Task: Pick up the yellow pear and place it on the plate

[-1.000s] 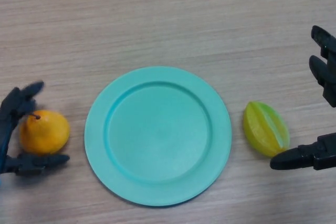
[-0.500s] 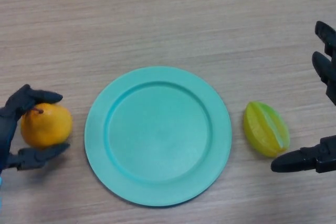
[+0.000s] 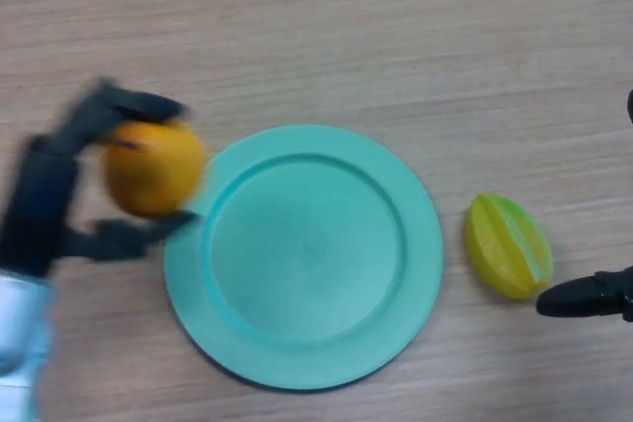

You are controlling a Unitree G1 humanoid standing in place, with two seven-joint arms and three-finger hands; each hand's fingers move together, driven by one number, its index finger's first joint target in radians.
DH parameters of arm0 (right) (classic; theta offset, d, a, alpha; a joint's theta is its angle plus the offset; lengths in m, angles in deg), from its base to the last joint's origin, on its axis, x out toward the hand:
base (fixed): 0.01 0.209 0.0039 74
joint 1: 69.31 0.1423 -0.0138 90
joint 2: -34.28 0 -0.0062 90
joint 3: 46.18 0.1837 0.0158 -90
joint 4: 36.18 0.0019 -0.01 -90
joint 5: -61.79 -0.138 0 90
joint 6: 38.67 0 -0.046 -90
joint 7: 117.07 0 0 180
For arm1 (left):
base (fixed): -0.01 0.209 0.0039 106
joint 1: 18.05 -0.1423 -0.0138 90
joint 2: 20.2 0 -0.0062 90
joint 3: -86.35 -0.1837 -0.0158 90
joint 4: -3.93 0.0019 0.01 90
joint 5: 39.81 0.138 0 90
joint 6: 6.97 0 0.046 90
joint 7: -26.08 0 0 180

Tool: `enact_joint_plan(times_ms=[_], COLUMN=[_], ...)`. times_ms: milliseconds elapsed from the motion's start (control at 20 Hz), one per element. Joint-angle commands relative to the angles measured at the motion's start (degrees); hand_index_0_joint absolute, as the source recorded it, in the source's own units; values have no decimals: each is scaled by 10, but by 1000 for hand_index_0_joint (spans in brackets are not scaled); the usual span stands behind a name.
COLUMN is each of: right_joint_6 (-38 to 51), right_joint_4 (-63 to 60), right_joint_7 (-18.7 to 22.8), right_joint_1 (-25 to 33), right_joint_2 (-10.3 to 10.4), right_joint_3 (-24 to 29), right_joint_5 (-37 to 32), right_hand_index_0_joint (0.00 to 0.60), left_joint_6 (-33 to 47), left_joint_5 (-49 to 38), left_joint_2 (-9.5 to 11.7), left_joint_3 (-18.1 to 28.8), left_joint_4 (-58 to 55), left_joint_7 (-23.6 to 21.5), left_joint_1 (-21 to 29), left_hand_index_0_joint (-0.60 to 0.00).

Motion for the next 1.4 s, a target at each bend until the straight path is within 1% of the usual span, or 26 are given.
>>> enact_joint_plan(times_ms=[50,100,150,200,250,300,350,400,500,550,600,650,700,750,800,950,1000,1050,1100,1150,1200,1250,1400], right_joint_6=[77,76,78,83,82,81,86,94,87,83,70,66,66,69,69,71,70,69,68,67,69,70,76], right_joint_4=[22,20,19,16,16,18,17,16,24,29,41,45,50,53,56,69,71,72,74,75,75,75,73], right_joint_7=[6,5,5,6,6,4,4,7,11,11,12,14,17,18,19,30,32,32,32,32,32,31,32], right_joint_1=[8,8,6,2,0,0,-1,-7,-14,-15,-13,-12,-12,-13,-14,-21,-22,-22,-23,-24,-24,-24,-25], right_joint_2=[-11,-13,-12,-10,-10,-11,-10,-6,-2,0,-1,-1,-1,-1,1,10,11,11,11,12,11,11,14], right_joint_3=[44,47,49,51,54,60,62,64,63,63,65,67,66,65,64,67,66,66,64,62,56,53,48], right_joint_5=[-17,-20,-22,-24,-26,-28,-28,-29,-27,-29,-33,-33,-27,-21,-15,-19,-18,-18,-15,-12,-1,3,3], right_hand_index_0_joint=[0,0,0,0,0,0,0,0,0,0,0,0,0,0,0,0,0,0,0,0,0,0,0], left_joint_6=[-3,2,-8,-44,-45,-37,-40,-40,-47,-63,-100,-98,-76,-60,-35,-10,-7,-6,-7,-8,-10,-8,7], left_joint_5=[-23,-5,-1,-4,-6,-6,-5,11,3,0,-14,-28,-54,-60,-52,-45,-37,-33,-24,-20,-15,-6,3], left_joint_2=[1,-7,-10,-16,-21,-27,-28,-30,-38,-38,-41,-44,-49,-49,-50,-50,-49,-48,-47,-47,-45,-44,-42], left_joint_3=[8,-6,-15,-29,-32,-37,-40,-52,-56,-58,-59,-56,-50,-50,-52,-48,-48,-49,-49,-49,-48,-48,-45], left_joint_4=[-45,-37,-34,-36,-30,-15,-10,7,22,21,17,20,30,40,61,83,85,86,85,82,76,74,70], left_joint_7=[27,26,38,65,64,54,55,63,71,82,101,96,80,67,46,9,4,3,1,0,-5,-9,-19], left_joint_1=[8,12,11,7,11,24,29,33,41,41,45,50,57,60,69,82,83,82,80,77,72,70,65], left_hand_index_0_joint=[-600,-600,-600,-600,-600,-600,-600,-600,-600,-600,-600,-600,-600,-600,-600,-600,-550,-450,-300,-200,-50,0,0])
